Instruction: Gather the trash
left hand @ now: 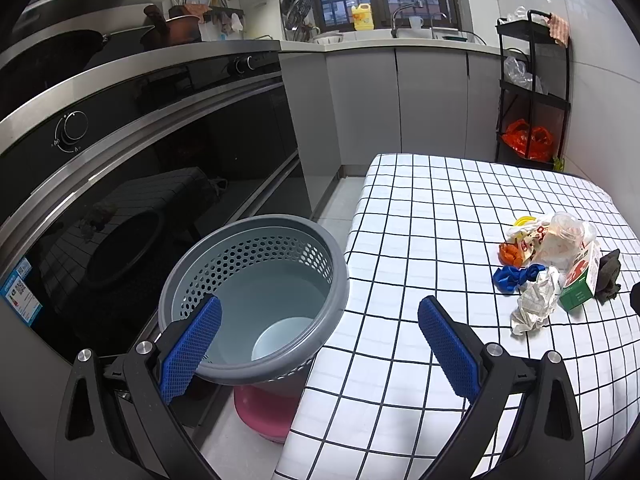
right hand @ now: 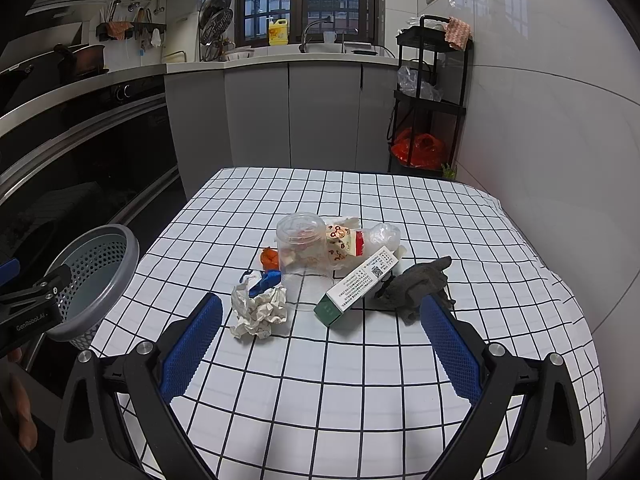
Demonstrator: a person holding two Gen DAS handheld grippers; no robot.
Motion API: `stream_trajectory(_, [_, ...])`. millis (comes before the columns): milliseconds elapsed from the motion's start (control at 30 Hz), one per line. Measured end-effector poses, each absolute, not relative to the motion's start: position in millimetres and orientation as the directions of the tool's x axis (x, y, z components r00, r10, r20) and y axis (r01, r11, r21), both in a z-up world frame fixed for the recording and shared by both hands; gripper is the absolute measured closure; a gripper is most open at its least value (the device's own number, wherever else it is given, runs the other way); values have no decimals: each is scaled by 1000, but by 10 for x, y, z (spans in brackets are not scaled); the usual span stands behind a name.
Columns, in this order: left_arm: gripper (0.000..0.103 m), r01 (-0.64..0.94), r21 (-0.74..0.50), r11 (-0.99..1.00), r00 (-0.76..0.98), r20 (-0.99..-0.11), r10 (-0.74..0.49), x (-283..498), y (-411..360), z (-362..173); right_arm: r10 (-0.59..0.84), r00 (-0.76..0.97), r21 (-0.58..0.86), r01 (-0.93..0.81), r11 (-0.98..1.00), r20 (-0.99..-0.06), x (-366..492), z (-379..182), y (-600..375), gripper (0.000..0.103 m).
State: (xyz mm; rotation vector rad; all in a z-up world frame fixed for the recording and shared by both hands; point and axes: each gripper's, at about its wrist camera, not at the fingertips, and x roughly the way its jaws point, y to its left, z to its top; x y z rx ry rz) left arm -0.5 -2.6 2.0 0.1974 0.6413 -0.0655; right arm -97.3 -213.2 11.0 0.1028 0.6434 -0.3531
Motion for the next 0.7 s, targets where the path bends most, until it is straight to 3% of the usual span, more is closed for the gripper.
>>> stream_trajectory(700, [6, 120, 165, 979, 801, -598, 2, -2, 12, 5, -286, 744, -12, 350, 937, -603, -977, 87, -2122, 8])
